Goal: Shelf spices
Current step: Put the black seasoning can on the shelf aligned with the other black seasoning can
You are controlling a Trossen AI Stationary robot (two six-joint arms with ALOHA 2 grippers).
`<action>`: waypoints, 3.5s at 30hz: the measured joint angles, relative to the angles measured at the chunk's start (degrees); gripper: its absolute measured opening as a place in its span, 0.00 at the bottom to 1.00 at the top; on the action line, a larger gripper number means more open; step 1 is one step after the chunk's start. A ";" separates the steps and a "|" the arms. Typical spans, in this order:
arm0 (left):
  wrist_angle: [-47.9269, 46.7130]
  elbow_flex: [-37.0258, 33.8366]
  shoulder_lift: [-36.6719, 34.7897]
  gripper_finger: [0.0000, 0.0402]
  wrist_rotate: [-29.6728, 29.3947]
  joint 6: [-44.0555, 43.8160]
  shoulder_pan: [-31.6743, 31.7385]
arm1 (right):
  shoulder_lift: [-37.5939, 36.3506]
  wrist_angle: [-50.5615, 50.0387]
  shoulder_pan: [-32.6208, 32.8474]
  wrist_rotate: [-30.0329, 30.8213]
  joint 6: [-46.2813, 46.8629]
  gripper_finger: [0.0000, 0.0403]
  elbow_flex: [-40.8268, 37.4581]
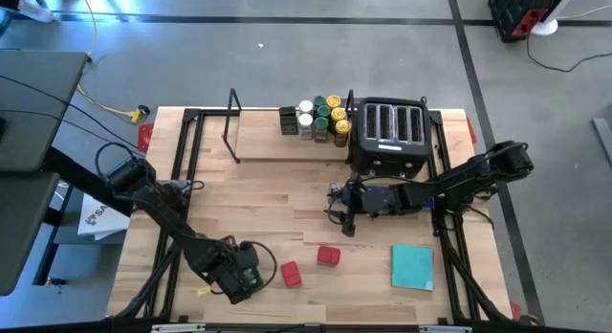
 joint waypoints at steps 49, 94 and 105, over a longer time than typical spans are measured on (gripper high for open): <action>-1.96 4.57 6.37 0.67 -3.77 8.50 -0.25 | 0.00 -0.86 0.90 0.70 1.42 0.57 0.00; -11.92 -4.48 -6.95 0.67 -21.04 25.49 9.24 | 0.83 5.39 0.08 -2.46 0.61 0.57 1.39; 2.64 -19.95 -7.21 0.67 -29.05 5.39 4.92 | 19.82 -8.98 -1.92 -17.56 -21.15 0.57 30.72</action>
